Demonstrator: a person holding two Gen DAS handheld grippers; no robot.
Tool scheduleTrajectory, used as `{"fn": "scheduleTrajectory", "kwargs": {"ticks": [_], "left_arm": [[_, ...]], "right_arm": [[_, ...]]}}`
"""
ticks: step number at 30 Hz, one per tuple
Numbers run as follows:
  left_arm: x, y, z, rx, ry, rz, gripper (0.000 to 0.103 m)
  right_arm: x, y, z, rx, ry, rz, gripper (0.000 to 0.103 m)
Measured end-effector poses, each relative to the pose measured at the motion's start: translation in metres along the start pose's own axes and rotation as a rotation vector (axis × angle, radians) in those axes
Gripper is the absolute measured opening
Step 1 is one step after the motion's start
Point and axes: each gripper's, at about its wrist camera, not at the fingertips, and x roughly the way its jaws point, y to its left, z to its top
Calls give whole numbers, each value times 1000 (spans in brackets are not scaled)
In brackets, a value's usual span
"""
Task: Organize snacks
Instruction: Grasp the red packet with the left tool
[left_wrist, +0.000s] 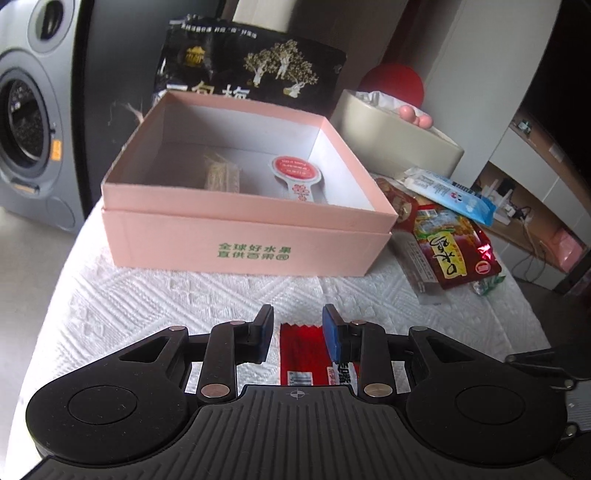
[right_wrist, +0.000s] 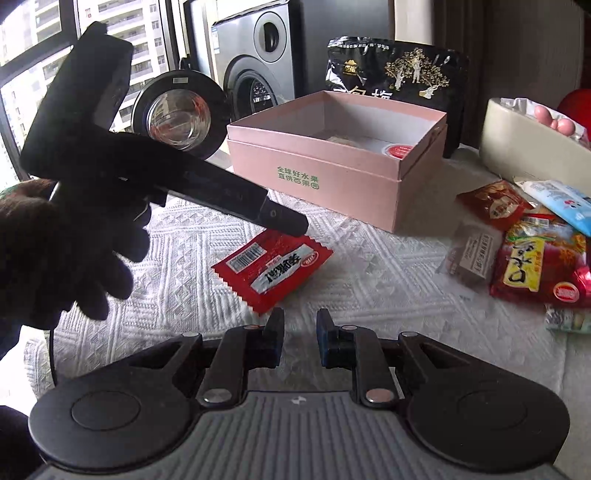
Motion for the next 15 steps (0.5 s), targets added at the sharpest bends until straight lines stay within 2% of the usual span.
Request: {"fn": "scheduleTrajectory", "kwargs": {"ticks": [1,2,3,4,5,7,9,11,13,15], "left_arm": [[-6,-7,-1,40,-11,26,33],[-12,-16,-4,90,-12,42,33],[-17,-24,-8,140,-5,41,33],[-20,-32,-12,182,8,39,33],[-20,-41,-17,228,28,47,34],[-15,-52,-25,280,64,70,34],[-7,-56,-31,285,81,86,35],[-4,-62,-32,306,77,94,39],[-2,-65,-30,304,92,63,61],[1,-66,-30,294,103,25,74]], "right_arm": [[-7,-5,-3,10,-18,-47,25],[-12,-10,-8,20,-37,-100,37],[-18,-17,-13,37,-60,-172,44],[-21,-24,-18,56,-77,-227,58],[-24,-33,-23,78,-88,-275,63],[-26,-49,-33,121,-85,-343,63],[-27,-63,-42,185,-67,-355,63],[-32,-72,-48,248,-80,-324,66],[-32,-75,-49,255,-77,-302,73],[-29,-73,-49,237,-68,-298,78]]}}
